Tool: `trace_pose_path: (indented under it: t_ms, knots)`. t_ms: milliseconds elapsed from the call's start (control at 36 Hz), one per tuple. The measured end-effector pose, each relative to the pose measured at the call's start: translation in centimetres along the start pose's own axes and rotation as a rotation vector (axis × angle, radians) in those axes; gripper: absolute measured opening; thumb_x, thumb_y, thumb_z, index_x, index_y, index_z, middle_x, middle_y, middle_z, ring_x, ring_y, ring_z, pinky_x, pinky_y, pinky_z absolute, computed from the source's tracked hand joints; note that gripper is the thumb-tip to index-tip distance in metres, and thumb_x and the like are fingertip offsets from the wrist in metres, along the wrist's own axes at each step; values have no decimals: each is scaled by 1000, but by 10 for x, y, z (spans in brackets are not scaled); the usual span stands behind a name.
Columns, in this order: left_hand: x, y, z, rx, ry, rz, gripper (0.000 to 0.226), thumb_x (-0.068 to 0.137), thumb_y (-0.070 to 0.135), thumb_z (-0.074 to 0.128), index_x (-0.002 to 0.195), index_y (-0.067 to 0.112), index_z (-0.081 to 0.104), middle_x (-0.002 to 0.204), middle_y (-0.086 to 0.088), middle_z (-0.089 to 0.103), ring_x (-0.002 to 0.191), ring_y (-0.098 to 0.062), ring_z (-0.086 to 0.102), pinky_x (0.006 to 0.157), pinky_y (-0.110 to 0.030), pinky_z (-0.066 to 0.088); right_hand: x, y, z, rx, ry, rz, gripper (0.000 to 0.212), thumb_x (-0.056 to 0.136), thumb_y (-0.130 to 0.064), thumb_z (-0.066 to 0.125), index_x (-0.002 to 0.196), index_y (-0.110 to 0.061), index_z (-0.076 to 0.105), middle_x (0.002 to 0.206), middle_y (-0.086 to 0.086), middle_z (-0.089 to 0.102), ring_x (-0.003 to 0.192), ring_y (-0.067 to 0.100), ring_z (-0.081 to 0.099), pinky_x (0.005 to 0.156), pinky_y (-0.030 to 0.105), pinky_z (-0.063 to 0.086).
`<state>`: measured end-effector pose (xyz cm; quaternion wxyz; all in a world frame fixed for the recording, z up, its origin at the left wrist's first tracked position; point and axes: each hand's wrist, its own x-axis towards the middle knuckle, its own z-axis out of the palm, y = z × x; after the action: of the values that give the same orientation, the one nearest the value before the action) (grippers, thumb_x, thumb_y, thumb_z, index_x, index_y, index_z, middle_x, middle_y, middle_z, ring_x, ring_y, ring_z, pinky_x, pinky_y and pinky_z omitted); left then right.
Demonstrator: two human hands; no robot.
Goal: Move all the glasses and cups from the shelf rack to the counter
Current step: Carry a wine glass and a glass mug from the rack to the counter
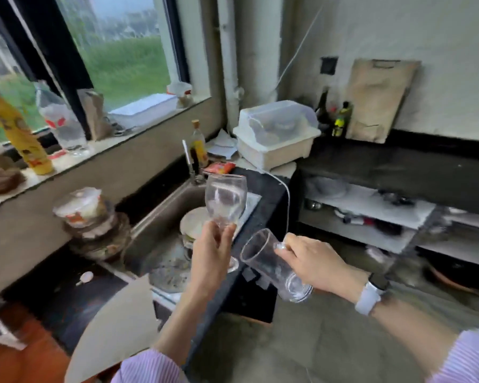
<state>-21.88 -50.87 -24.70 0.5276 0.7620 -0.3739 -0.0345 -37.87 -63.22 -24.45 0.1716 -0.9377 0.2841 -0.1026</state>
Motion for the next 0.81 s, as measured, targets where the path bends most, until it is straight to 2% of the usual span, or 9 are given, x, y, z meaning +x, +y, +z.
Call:
trace_pose_path:
  t_ms: [111, 167, 333, 444, 500, 556, 611, 694, 806]
  knots:
    - [9, 25, 81, -30, -96, 68, 26, 91, 28, 53, 69, 27, 39, 55, 9, 46, 48, -2, 47, 47, -11, 34, -16, 80, -18, -16, 42, 140, 31, 95, -46, 31, 90, -16, 39, 90, 14, 67, 88, 38, 60, 62, 39, 33]
    - [15, 35, 117, -56, -155, 57, 21, 91, 30, 52, 74, 20, 45, 53, 8, 49, 48, -2, 50, 47, -10, 35, -24, 111, -28, 28, 68, 201, 34, 94, -47, 30, 90, -15, 41, 87, 14, 67, 86, 38, 60, 64, 40, 38]
    - [40, 66, 211, -134, -301, 3, 30, 89, 40, 50, 75, 14, 45, 60, -9, 55, 54, -22, 51, 57, -42, 47, -31, 190, -51, 169, 221, 288, 25, 95, -38, 37, 83, -17, 43, 69, 4, 60, 72, 33, 59, 63, 43, 44]
    - [68, 84, 277, -135, -376, 54, 21, 89, 40, 50, 82, 21, 49, 65, -11, 60, 57, -20, 55, 58, -38, 48, -18, 244, -62, 221, 371, 342, 23, 94, -40, 34, 79, -23, 39, 57, -5, 50, 53, 18, 51, 52, 38, 40]
    - [85, 91, 312, -142, -407, 70, 19, 90, 38, 50, 86, 20, 50, 65, -11, 60, 57, -21, 56, 58, -38, 48, -6, 272, -69, 204, 432, 367, 24, 92, -42, 32, 79, -24, 39, 52, -10, 43, 45, 10, 44, 45, 25, 34]
    - [104, 98, 348, -161, -433, 77, 19, 91, 37, 50, 89, 18, 51, 66, -11, 61, 59, -23, 58, 59, -35, 48, 10, 301, -78, 200, 479, 402, 21, 93, -38, 36, 80, -23, 41, 53, -7, 48, 46, 12, 46, 46, 22, 34]
    - [125, 103, 385, -186, -461, 72, 21, 91, 37, 50, 90, 16, 51, 67, -11, 62, 62, -23, 59, 59, -29, 47, 28, 332, -86, 178, 512, 429, 21, 94, -35, 38, 83, -18, 45, 57, 2, 54, 50, 18, 50, 50, 28, 35]
    - [162, 112, 442, -222, -489, 70, 19, 91, 36, 50, 85, 18, 50, 64, -4, 61, 61, -16, 59, 53, -14, 41, 61, 380, -105, 136, 525, 467, 21, 94, -32, 40, 83, -15, 46, 59, 1, 53, 53, 21, 48, 53, 35, 33]
    - [216, 127, 514, -228, -532, 72, 17, 91, 36, 49, 87, 20, 50, 65, -4, 63, 58, -11, 60, 49, -12, 42, 106, 441, -133, 96, 481, 485, 21, 95, -31, 39, 82, -15, 43, 60, 6, 56, 56, 24, 52, 52, 37, 34]
